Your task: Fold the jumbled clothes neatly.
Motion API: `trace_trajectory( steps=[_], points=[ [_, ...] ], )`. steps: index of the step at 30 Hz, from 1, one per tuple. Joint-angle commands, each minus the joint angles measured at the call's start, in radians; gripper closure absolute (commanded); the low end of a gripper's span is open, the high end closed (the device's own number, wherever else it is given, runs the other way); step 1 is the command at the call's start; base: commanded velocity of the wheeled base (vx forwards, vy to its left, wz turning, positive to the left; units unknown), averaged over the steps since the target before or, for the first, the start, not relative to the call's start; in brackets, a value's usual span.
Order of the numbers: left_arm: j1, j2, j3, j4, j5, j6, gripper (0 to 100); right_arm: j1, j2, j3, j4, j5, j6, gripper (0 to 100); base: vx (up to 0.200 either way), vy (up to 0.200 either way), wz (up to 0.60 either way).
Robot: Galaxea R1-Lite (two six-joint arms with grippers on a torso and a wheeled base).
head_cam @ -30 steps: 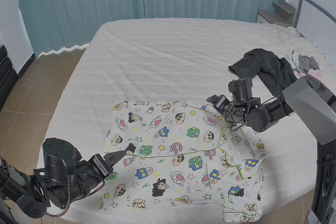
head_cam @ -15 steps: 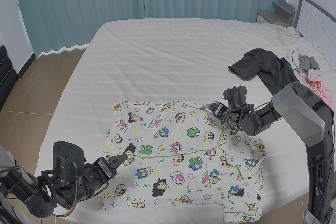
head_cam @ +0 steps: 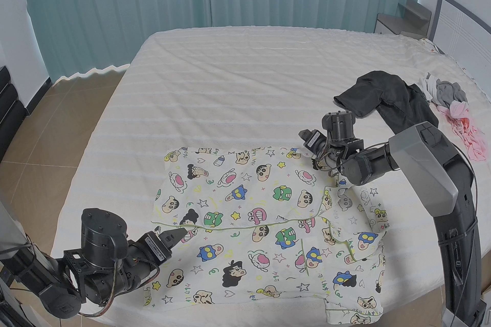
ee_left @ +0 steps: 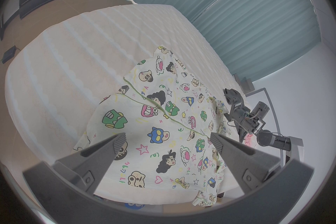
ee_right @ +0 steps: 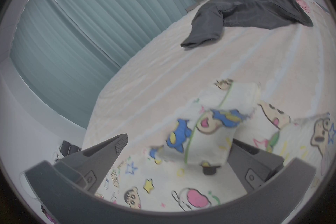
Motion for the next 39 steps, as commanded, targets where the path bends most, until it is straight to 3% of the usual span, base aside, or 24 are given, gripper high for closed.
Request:
trace_trajectory(
  steps=[1,4,17,27,39],
  points=[
    [0.000,0.007,0.001,-0.001,0.000,0.000,0,-0.021,0.069,-0.159,0.006,-0.001,-0.013,0,0.000,0.000,0.00],
    [0.000,0.008,0.001,-0.001,0.000,0.000,0,-0.035,0.118,-0.315,0.014,0.000,-0.077,0,0.000,0.000,0.00],
    [0.000,0.013,0.006,-0.001,0.031,-0.003,0,-0.041,0.282,-0.326,0.146,0.000,-0.122,0,0.000,0.000,0.00],
    [-0.001,0.007,0.006,-0.002,0.031,-0.007,0,-0.033,0.123,-0.326,0.123,-0.006,-0.110,0,0.000,0.000,0.00],
    [-0.004,0.000,0.020,-0.004,0.029,-0.007,0,-0.035,-0.066,-0.326,0.152,-0.084,-0.120,0,0.000,0.000,0.00]
  ],
)
